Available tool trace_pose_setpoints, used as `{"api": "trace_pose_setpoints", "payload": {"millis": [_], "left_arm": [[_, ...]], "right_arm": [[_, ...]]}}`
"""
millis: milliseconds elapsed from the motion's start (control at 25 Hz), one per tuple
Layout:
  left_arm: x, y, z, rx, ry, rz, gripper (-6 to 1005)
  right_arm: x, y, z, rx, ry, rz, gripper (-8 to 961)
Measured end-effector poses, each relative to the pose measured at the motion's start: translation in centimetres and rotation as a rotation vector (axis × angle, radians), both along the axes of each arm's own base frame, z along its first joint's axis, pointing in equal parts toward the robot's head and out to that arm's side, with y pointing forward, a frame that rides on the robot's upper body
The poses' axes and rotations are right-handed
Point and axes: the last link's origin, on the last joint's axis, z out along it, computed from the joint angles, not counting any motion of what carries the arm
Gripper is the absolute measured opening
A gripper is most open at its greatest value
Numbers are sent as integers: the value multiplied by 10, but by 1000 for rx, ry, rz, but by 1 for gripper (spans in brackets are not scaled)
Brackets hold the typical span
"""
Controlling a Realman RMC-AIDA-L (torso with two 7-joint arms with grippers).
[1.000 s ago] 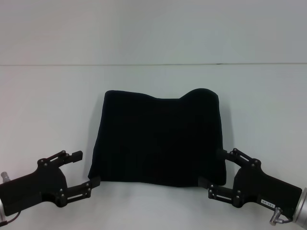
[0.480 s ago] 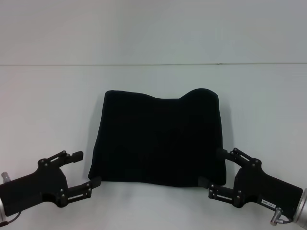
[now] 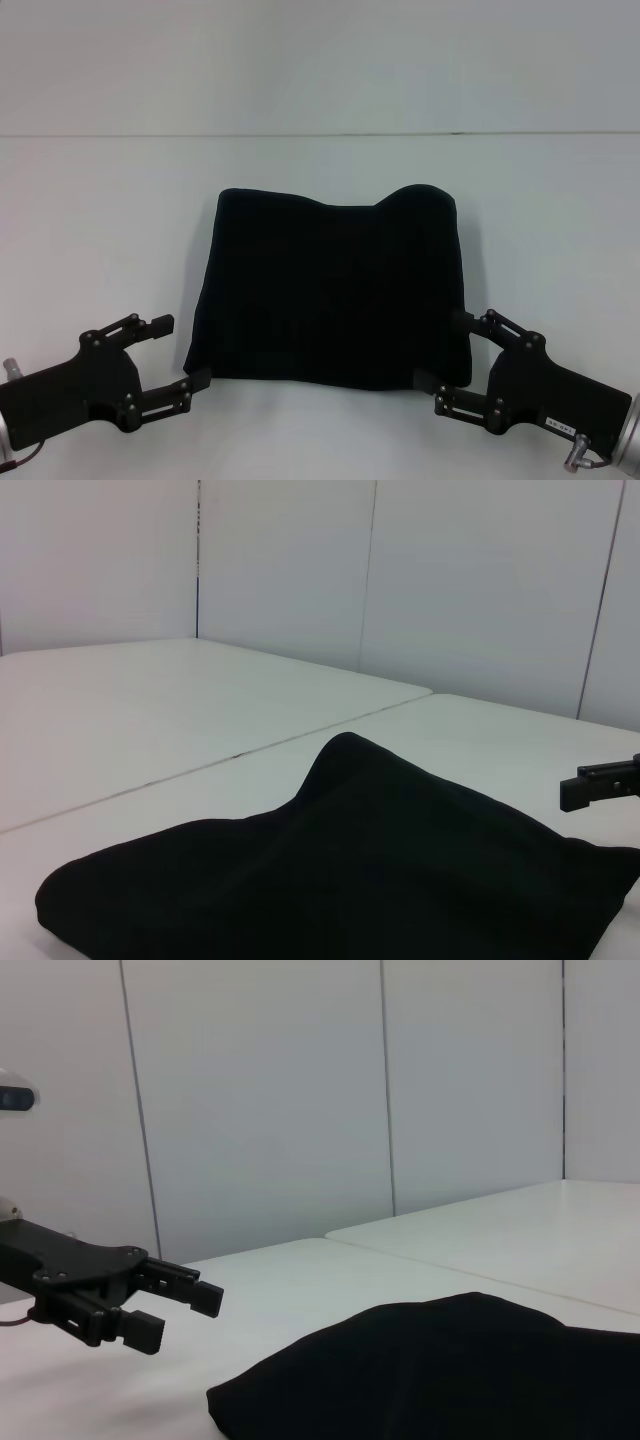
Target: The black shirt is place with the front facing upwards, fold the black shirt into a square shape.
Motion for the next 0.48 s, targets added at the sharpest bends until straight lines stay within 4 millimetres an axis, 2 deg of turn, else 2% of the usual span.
{"api": "trace_pose_setpoints", "payload": {"millis": [480], "left_arm": [[-1,0,0,2,2,4,841]], "right_arm": [[-2,0,0,-4,4,9,945]]}}
